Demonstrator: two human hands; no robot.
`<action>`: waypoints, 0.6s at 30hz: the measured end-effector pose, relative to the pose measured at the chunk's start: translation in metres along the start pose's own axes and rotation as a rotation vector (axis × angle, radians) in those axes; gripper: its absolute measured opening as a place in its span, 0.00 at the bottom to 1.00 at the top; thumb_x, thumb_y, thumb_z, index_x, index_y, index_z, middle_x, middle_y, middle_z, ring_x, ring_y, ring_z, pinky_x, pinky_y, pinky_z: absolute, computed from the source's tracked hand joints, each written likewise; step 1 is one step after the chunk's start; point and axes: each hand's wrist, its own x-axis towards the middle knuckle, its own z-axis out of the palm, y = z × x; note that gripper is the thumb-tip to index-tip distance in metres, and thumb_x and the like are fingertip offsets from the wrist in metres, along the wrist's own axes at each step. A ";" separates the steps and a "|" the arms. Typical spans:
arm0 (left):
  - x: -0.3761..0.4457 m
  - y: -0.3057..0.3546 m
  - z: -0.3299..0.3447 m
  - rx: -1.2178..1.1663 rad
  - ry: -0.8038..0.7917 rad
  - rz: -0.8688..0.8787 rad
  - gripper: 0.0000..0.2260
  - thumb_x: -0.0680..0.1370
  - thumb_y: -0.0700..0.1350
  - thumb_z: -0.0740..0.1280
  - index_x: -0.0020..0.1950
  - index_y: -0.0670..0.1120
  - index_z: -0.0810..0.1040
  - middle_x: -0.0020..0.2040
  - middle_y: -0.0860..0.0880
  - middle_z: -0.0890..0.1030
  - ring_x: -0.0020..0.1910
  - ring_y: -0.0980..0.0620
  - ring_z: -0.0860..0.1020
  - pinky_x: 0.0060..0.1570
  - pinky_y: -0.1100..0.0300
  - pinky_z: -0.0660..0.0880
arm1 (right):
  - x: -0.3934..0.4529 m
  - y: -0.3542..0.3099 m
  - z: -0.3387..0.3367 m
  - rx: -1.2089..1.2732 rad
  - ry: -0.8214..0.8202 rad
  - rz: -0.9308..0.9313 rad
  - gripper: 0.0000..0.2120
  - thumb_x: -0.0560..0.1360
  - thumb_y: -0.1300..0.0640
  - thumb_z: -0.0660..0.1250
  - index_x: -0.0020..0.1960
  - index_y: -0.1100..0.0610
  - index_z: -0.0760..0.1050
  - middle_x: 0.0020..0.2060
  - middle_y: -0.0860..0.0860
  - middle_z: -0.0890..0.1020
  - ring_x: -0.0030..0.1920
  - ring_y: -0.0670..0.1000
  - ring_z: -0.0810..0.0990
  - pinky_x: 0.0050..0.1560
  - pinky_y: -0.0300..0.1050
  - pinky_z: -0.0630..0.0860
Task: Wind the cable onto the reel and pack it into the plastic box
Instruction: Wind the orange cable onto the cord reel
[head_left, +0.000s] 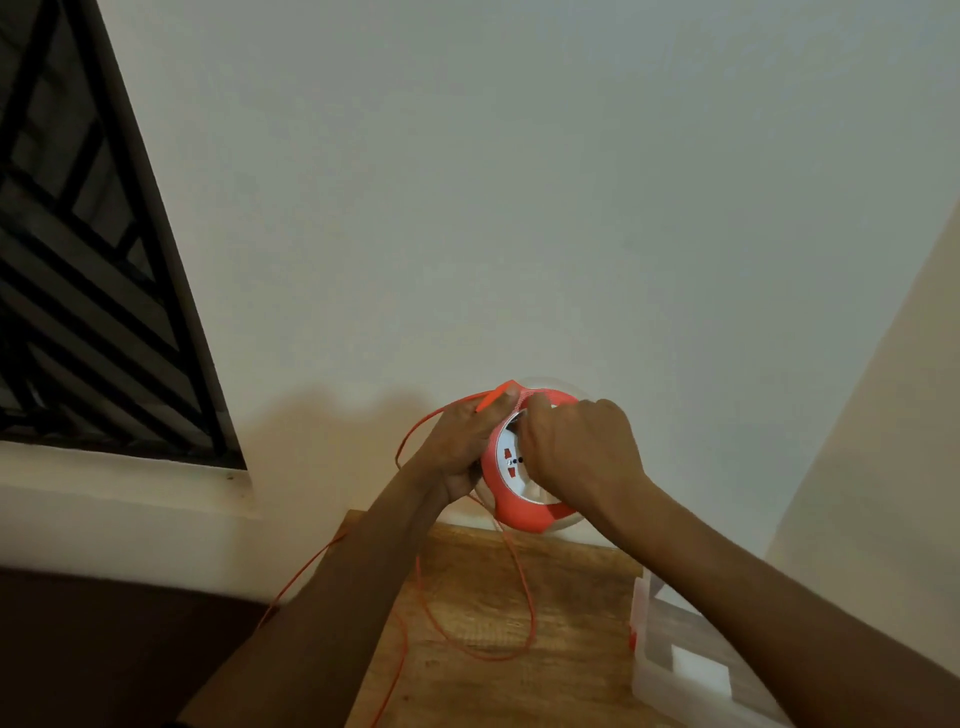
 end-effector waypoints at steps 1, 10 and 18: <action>0.000 0.000 -0.001 0.008 0.012 -0.002 0.16 0.81 0.56 0.66 0.62 0.48 0.81 0.57 0.42 0.86 0.52 0.41 0.85 0.55 0.44 0.83 | -0.002 -0.001 0.002 0.006 0.001 -0.031 0.13 0.71 0.49 0.70 0.50 0.56 0.78 0.36 0.53 0.84 0.32 0.55 0.81 0.39 0.49 0.77; -0.007 0.001 -0.022 0.077 -0.041 0.019 0.14 0.81 0.56 0.65 0.58 0.49 0.83 0.52 0.43 0.88 0.45 0.43 0.87 0.45 0.50 0.85 | -0.010 0.022 -0.007 0.006 -0.154 -0.530 0.35 0.58 0.46 0.82 0.62 0.52 0.75 0.58 0.52 0.81 0.54 0.56 0.80 0.51 0.51 0.79; -0.005 -0.008 -0.020 0.131 -0.043 -0.010 0.13 0.81 0.55 0.65 0.58 0.50 0.83 0.51 0.45 0.88 0.47 0.43 0.87 0.46 0.50 0.85 | -0.011 0.015 0.000 -0.046 -0.207 -0.540 0.40 0.59 0.44 0.81 0.66 0.53 0.71 0.60 0.54 0.80 0.56 0.58 0.77 0.55 0.54 0.77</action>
